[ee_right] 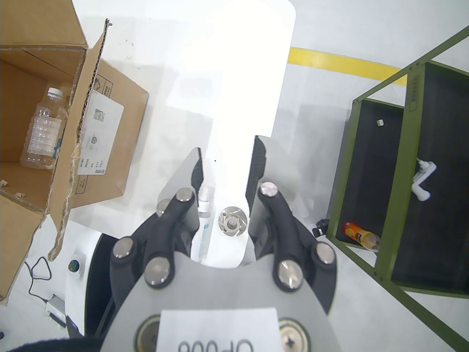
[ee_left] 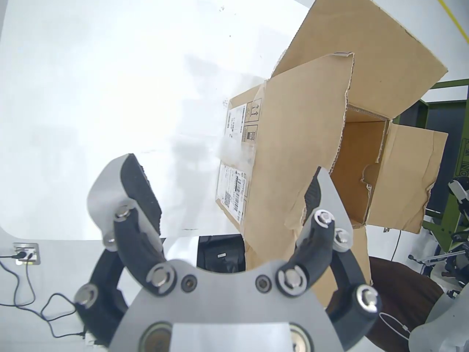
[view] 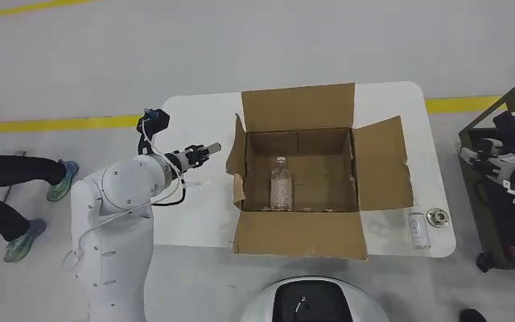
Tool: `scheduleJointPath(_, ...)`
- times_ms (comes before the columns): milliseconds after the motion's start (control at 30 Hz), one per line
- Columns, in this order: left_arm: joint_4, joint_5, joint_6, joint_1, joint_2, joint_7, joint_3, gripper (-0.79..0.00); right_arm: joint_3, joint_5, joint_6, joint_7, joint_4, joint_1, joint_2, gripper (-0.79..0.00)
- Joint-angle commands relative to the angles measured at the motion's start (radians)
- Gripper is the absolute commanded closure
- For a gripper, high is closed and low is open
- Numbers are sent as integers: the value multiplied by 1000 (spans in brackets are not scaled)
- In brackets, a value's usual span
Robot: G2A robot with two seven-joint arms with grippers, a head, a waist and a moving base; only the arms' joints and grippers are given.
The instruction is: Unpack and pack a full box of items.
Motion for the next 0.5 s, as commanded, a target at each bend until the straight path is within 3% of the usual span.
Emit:
scheduleJointPath(0,0,0,0,0,0,0,0,-785,0,0,0,0,0,0,0,0)
scheduleJointPath(167,0,0,0,0,0,0,0,-785,-42,-102,-41,0,-25,-34,4,0)
scheduleJointPath(467,0,0,0,0,0,0,0,-785,-186,-245,125,208,-36,-68,4,0)
